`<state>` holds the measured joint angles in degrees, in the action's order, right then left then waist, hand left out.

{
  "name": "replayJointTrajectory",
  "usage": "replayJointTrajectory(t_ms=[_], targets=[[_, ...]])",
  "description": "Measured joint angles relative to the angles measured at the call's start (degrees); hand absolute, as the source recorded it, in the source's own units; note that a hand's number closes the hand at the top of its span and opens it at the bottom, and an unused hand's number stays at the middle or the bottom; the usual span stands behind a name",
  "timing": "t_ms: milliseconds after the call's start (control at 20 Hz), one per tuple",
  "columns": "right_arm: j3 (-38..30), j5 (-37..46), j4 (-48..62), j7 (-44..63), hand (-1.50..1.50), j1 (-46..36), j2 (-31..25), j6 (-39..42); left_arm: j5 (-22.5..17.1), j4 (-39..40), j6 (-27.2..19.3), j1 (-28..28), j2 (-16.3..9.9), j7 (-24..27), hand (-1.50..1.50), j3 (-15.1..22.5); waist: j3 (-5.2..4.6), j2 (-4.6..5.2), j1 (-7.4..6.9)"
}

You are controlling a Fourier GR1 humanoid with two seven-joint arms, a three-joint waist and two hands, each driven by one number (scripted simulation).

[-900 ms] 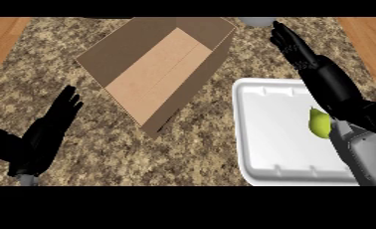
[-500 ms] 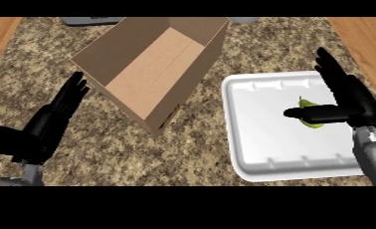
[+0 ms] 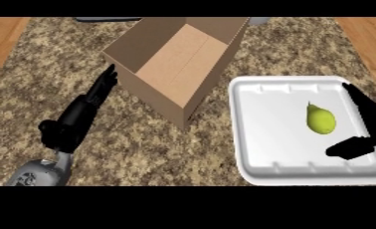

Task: Pick the pear from the tray and place it in the cardboard box

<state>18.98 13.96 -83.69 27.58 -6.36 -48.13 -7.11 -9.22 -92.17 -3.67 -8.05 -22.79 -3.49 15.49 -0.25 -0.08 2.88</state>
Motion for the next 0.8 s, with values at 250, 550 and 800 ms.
replayJointTrajectory(t_ms=[250,550,800], targets=[[-1.51,-2.07,-9.2,12.82,-1.5,-2.91,-6.93,10.62,2.16,2.18,-0.15,-1.91,2.45,0.5,0.0,1.72,0.04,-0.09,-1.46],[-5.64,-15.52,-12.06,25.36,-1.5,-9.44,-8.65,24.82,3.28,4.99,0.5,-4.36,4.2,0.59,0.0,1.9,0.1,0.07,-2.6],[-5.82,-21.3,-9.38,30.08,-1.5,-14.64,-5.32,26.96,3.87,6.28,1.46,-5.4,5.4,1.21,0.0,1.34,0.15,0.15,-3.26]])
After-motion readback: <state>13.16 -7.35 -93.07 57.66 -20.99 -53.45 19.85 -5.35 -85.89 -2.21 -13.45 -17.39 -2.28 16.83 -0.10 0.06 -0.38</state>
